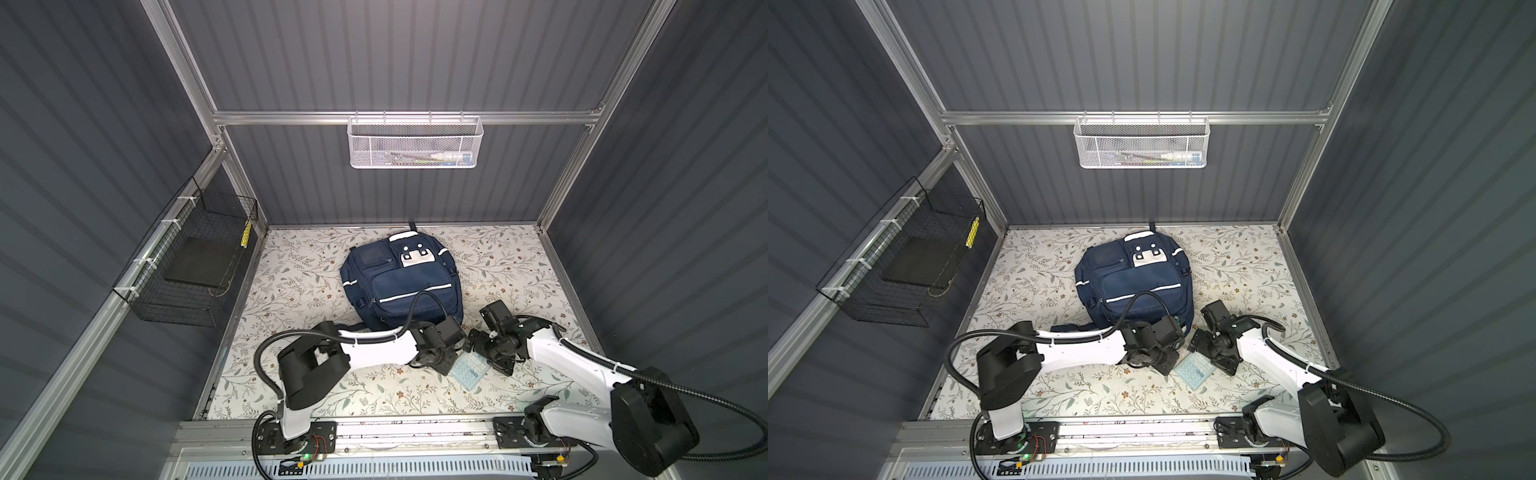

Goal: Pack the student bag
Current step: 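Grasp the light-blue calculator with the right gripper while the left draws back, then lift the calculator with the right gripper while the left gripper grips the bag opening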

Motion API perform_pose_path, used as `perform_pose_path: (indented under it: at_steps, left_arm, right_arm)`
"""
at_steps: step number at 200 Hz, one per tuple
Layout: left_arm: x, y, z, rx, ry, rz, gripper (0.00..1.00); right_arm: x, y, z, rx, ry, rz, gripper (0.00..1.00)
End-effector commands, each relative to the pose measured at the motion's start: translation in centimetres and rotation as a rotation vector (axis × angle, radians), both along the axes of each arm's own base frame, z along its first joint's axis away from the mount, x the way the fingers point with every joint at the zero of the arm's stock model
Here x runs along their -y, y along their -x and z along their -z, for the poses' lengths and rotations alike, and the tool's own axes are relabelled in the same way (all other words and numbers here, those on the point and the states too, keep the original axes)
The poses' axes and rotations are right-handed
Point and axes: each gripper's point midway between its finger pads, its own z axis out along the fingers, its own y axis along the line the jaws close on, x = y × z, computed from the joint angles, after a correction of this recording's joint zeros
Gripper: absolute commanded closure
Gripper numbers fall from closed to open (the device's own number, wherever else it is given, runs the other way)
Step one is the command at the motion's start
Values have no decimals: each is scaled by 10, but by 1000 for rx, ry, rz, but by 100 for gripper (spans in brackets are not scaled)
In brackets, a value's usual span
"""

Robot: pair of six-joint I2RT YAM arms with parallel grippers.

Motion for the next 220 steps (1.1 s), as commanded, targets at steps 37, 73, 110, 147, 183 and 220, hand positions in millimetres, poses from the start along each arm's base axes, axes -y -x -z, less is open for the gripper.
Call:
perform_pose_path:
  at_steps: [37, 73, 110, 147, 183, 220]
  left_arm:
    - [52, 20, -4, -91, 154, 54, 79]
    - [75, 24, -11, -148, 236, 55, 78]
    - [47, 14, -31, -96, 200, -28, 76]
    - [-7, -9, -74, -4, 178, -133, 75]
    - [-47, -25, -80, 2, 138, -215, 73]
    - [-82, -50, -96, 104, 86, -277, 69]
  right_arm:
    - [0, -10, 2, -16, 45, -79, 1]
    - [5, 6, 4, -55, 81, -128, 2]
    - [-1, 29, 2, -70, 85, -159, 1]
    - [-10, 34, -2, -39, 78, -137, 1]
    - [-8, 49, 11, -114, 146, -132, 1]
    - [3, 59, 15, -196, 282, -185, 3]
